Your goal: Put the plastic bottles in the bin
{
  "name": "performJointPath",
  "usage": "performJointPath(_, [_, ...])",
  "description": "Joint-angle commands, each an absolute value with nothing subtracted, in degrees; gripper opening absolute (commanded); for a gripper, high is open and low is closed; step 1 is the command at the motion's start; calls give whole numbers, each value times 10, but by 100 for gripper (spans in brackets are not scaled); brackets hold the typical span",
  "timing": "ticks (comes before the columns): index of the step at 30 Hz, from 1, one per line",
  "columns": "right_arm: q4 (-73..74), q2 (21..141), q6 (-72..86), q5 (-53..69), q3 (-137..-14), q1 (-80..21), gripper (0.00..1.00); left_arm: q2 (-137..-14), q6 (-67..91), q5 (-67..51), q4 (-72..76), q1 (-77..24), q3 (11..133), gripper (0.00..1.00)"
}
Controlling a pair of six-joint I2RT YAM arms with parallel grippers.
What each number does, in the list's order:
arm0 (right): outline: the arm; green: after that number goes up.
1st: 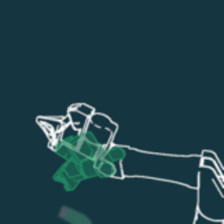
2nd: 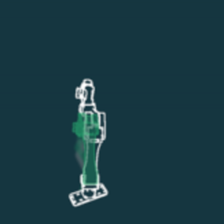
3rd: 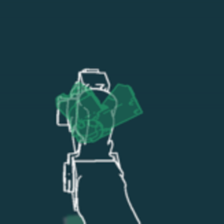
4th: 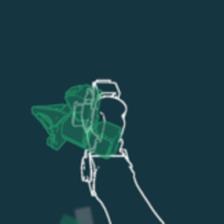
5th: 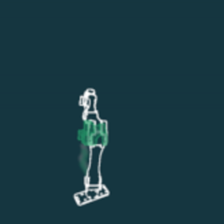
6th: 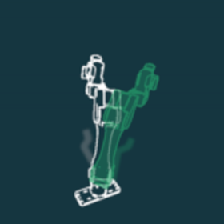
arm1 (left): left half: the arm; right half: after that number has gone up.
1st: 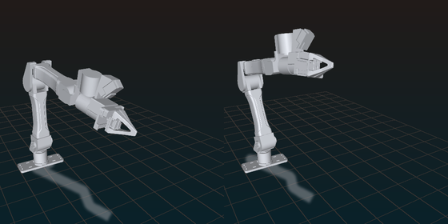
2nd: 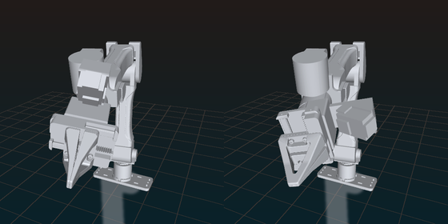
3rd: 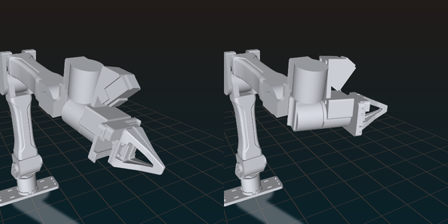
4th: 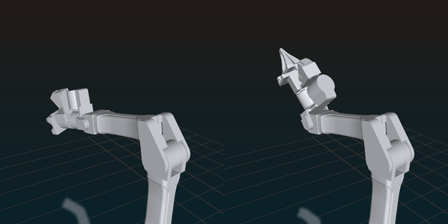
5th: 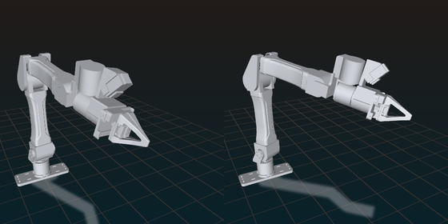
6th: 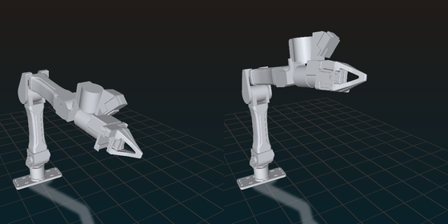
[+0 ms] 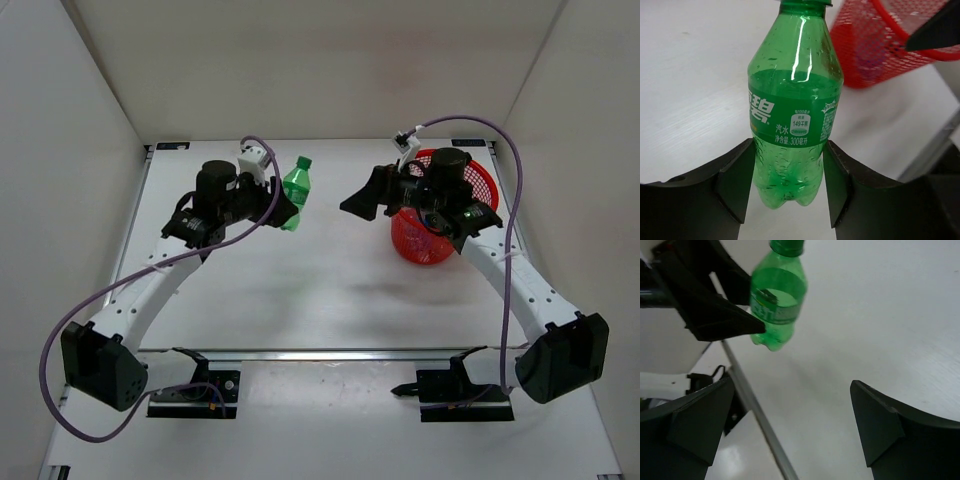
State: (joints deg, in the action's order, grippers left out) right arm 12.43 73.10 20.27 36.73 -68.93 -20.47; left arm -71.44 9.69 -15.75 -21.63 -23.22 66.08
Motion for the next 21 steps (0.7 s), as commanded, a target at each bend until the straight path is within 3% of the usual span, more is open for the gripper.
performJointPath(1, [-62,729,335,488,-653,-202,99,-711,168,-345,-119,-228,620,25])
performJointPath(12, [-115,760,333,377,-650,-243,98,-680,190,-404,-96,-279,608,26])
performJointPath(21, [-185,796,352,365,-647,-277,82,-660,185,-392,-122,-294,589,26])
